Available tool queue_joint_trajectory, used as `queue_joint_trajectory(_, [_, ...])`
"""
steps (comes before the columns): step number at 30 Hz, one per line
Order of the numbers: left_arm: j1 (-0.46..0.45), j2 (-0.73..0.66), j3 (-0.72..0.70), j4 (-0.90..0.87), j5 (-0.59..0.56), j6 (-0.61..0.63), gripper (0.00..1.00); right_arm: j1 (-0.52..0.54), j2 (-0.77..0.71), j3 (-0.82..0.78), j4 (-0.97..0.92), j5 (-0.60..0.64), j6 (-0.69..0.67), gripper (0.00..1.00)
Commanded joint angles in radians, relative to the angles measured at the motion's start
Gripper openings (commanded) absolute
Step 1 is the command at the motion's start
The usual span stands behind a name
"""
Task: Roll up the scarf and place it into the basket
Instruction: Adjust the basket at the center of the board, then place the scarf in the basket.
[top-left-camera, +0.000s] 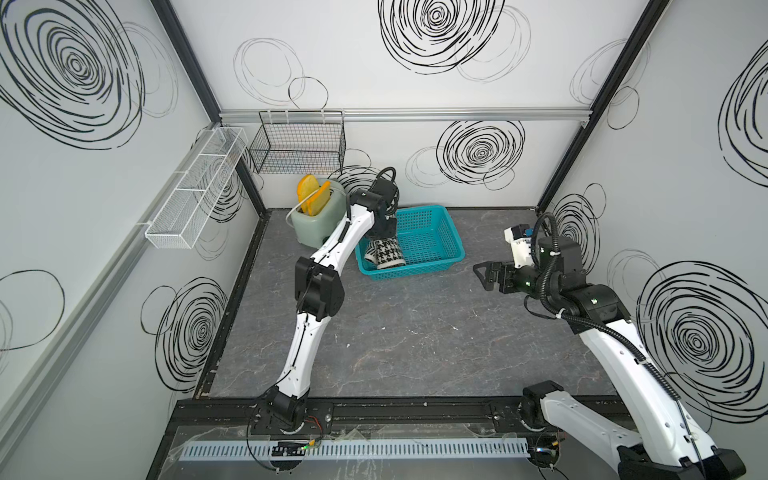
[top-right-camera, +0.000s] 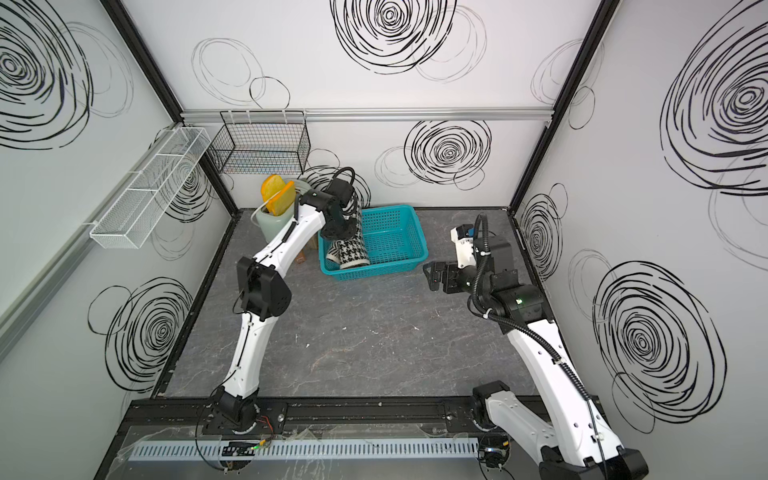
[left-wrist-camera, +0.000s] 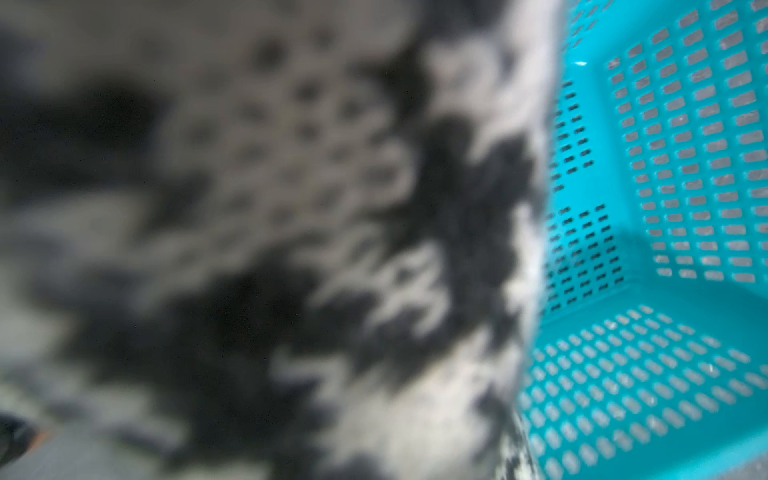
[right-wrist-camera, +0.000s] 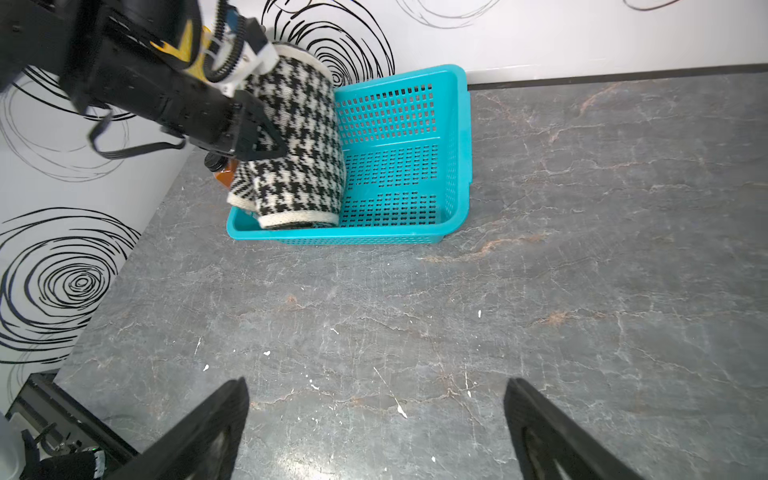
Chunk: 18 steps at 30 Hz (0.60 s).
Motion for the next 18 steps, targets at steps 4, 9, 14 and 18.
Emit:
queue_joint_trajectory(4, [-0.040, 0.041, -0.033, 0.008, 0.060, -0.029, 0.00, 0.028, 0.096, 0.063, -0.002, 0.140, -0.030, 0.99])
queue_joint_trajectory(9, [-0.039, 0.078, -0.010, 0.088, 0.205, -0.101, 0.00, -0.033, 0.268, 0.104, 0.065, 0.158, -0.037, 0.99])
queue_joint_trajectory(14, [-0.023, 0.086, 0.000, 0.142, 0.309, -0.149, 0.00, -0.187, 0.453, 0.062, 0.226, -0.074, 0.017, 0.99])
queue_joint_trajectory(18, [-0.011, 0.080, -0.004, 0.146, 0.351, -0.184, 0.00, -0.323, 0.588, 0.029, 0.368, -0.265, 0.039, 0.99])
